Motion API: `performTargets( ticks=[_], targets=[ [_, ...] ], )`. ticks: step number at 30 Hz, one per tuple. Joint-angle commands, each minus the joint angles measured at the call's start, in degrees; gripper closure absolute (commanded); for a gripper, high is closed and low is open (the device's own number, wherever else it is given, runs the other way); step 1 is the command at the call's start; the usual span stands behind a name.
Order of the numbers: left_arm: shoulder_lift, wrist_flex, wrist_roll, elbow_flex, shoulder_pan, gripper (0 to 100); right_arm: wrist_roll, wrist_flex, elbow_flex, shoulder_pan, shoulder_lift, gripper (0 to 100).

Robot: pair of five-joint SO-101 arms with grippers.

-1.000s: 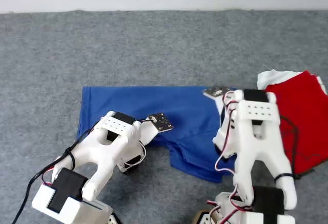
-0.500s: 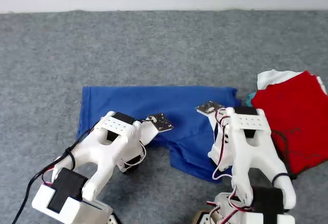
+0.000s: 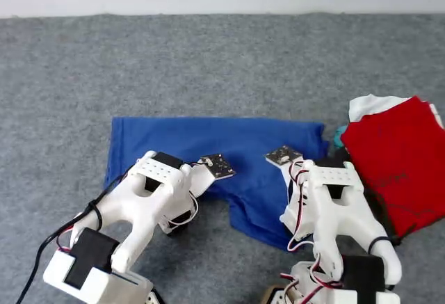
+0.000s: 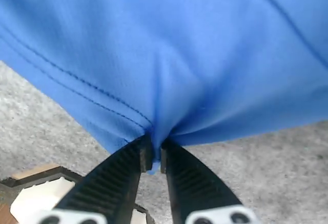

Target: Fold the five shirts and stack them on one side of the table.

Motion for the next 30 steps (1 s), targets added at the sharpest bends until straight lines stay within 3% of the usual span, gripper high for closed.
performTargets(
  ticks=[1, 10, 14, 21, 30],
  targets=[
    [0.88, -1.76, 0.62, 2.95, 1.41, 91, 0.62, 0.66, 0.26, -0.48, -0.75, 98.7],
    [0.88, -1.76, 0.62, 2.95, 1.41, 91, 9.67, 14.46, -3.69, -0.57, -10.24, 98.7],
    [0.88, -1.76, 0.62, 2.95, 1.41, 91, 12.13, 16.04, -2.81, -0.48, -15.78, 98.7],
    [0.88, -1.76, 0.62, 2.95, 1.41, 91, 11.87, 12.35, 0.79, -0.31, -16.57, 98.7],
    [0.88, -1.76, 0.62, 2.95, 1.41, 91, 9.14, -2.59, 0.44, -0.57, -16.48, 98.7]
  ],
)
